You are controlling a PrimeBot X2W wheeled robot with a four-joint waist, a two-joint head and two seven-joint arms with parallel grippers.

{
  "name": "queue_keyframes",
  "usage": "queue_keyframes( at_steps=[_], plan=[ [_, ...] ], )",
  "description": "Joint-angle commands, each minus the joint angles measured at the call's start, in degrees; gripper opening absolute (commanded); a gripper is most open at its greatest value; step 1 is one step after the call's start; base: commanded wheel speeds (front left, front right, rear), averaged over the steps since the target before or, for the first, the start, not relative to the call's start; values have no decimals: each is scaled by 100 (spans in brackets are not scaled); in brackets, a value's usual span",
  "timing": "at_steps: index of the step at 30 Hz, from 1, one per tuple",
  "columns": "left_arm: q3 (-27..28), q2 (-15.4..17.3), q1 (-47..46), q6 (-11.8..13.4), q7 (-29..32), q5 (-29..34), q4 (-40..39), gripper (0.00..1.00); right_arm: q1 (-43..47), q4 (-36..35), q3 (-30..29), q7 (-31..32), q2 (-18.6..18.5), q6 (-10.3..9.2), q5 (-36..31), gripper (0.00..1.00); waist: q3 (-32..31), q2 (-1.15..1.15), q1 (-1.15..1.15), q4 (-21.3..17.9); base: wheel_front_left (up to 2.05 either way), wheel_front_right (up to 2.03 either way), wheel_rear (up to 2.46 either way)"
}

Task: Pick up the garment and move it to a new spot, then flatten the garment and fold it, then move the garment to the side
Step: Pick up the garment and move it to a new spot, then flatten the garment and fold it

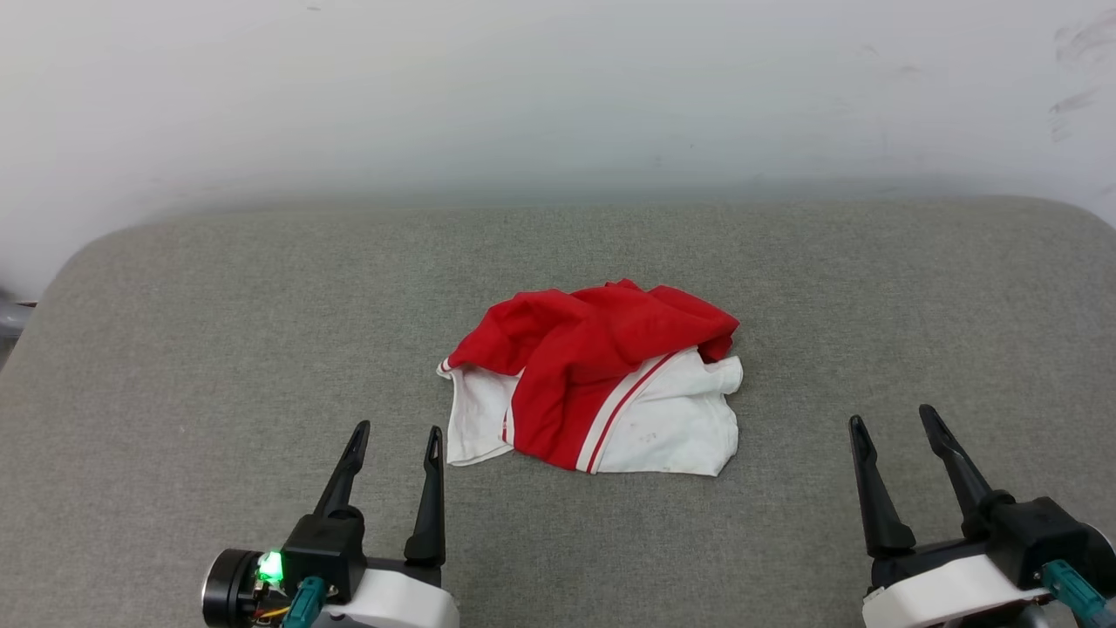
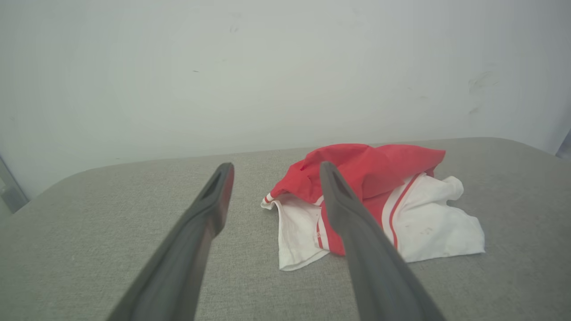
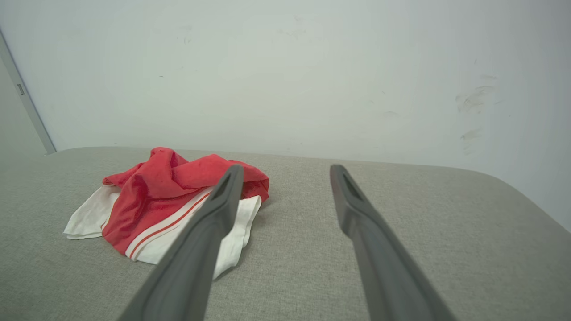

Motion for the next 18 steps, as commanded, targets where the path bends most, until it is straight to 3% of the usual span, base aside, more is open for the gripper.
queue_keyframes(
  at_steps=[1,8,12,18],
  plan=[
    [37,-30,51,-17,-29,51,-50,100,17,-19,-13,-13,16,-6,-23,100,14,0,1,9,0,0,0],
    [166,-180,40,-70,-29,187,-173,100,-36,-79,-31,-13,-61,-6,-125,100,76,0,1,65,0,0,0],
    [195,-229,-85,-112,-29,272,-195,100,-244,340,372,30,-384,-6,-172,100,231,0,1,128,0,0,0],
    [122,-271,-198,-89,-29,379,-151,100,-911,621,1341,1261,-1087,-7,802,100,463,0,1,254,0,0,0]
  ],
)
